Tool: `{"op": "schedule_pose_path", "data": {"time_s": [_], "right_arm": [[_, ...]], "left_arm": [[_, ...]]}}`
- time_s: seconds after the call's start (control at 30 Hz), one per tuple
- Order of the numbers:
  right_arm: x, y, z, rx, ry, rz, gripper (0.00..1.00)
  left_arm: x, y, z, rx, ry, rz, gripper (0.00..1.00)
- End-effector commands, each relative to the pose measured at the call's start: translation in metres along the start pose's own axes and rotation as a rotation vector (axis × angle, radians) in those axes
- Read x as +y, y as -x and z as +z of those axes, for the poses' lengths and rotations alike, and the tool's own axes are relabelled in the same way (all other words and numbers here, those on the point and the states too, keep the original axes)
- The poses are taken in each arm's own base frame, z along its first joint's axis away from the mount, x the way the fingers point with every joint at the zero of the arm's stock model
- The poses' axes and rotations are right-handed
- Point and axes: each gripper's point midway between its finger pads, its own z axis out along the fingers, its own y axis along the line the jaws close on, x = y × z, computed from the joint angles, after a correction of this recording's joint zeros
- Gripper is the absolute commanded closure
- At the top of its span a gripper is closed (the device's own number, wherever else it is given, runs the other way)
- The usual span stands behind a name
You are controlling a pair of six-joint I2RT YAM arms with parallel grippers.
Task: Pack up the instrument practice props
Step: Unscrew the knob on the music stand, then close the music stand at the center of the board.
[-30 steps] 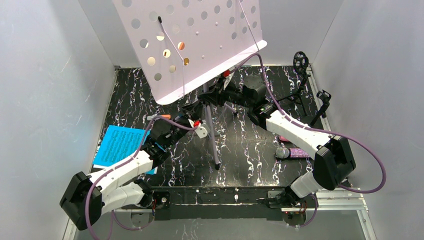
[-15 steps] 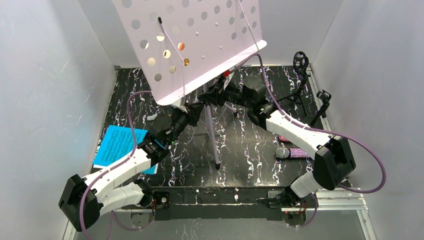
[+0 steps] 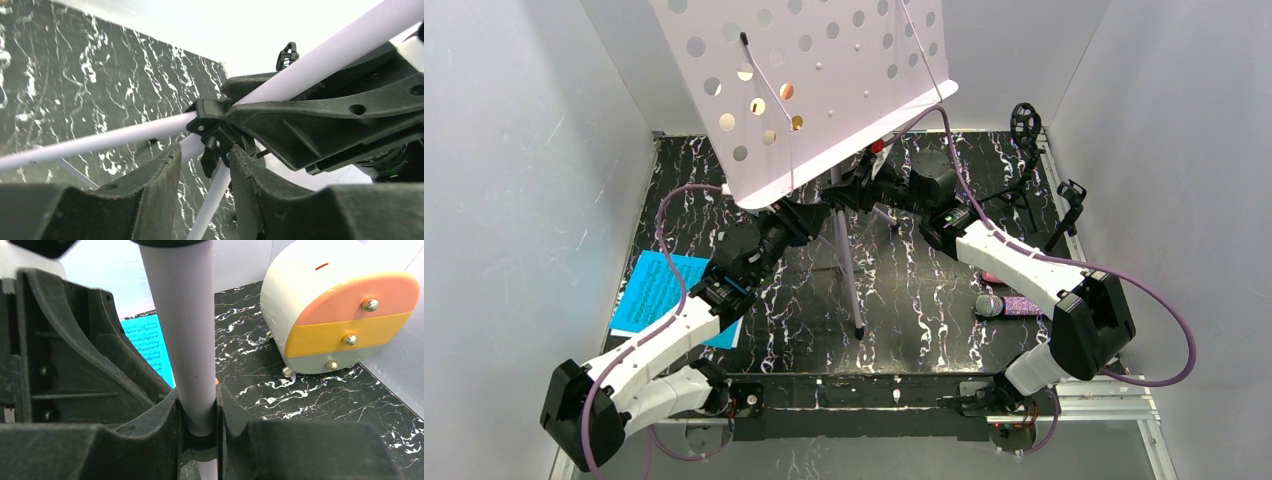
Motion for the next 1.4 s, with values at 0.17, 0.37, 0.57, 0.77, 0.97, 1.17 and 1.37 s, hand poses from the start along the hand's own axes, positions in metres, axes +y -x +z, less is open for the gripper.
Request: {"op": "schedule_pose_path", "data": {"time_s": [0.17,0.37,0.57,0.77,0.97,1.17,1.37], "right_arm": [[-0.013,-0.016,-0.003,0.053,-0.074,0.160,0.99],[-0.018,-0.014,-0.003,0.034,-0.106,0.166,0.99],[-0.022,-0.011,-0.005,0.031,-0.128,0.148,0.99],[-0.020,-0.016,-0.007,0.030,-0.123,0.146,0.99],[-0.019,-0.025,-0.008,0.043,-0.124,0.156,0.99],[-0.013,-0.035,-0.008,0.042,-0.089,0.154,0.99],[-0.009,-0.047,-0.005,0.050,-0.068,0.166,0.99]], "left_arm": [[-0.034,0.070,-0.002,-0.082,-0.152,0.333,0.49],[-0.051,0.076,0.015,-0.004,-0.313,0.391,0.37],[-0.079,0.081,0.023,0.052,-0.524,0.436,0.34],[-0.090,0.085,0.030,0.025,-0.600,0.471,0.35],[-0.097,0.083,0.020,0.004,-0.672,0.514,0.34],[-0.095,0.093,0.026,-0.074,-0.650,0.525,0.37],[-0.100,0.091,0.036,-0.060,-0.690,0.527,0.40]]}}
